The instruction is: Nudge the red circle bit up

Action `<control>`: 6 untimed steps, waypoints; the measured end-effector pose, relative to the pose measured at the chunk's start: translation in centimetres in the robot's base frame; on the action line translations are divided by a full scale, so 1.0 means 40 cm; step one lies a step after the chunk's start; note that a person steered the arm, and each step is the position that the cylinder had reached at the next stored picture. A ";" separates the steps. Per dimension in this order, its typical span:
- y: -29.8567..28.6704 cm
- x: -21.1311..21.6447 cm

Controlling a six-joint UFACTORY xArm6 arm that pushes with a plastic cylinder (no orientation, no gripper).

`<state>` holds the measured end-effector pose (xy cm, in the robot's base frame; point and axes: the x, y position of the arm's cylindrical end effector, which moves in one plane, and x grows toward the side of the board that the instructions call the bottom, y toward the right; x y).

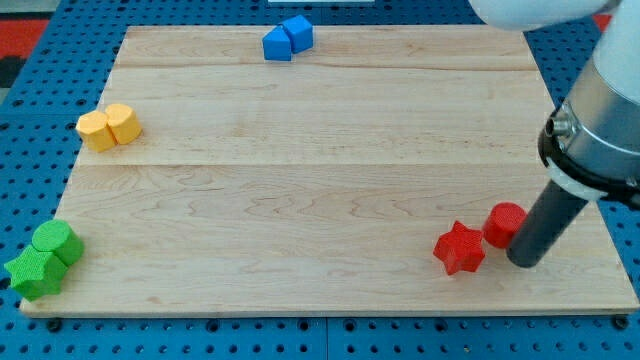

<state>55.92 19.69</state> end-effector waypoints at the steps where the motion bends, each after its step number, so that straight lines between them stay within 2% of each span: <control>1: 0.029 -0.101; 2: -0.068 -0.222; 4: -0.108 -0.205; 5: -0.146 -0.255; 6: -0.246 -0.257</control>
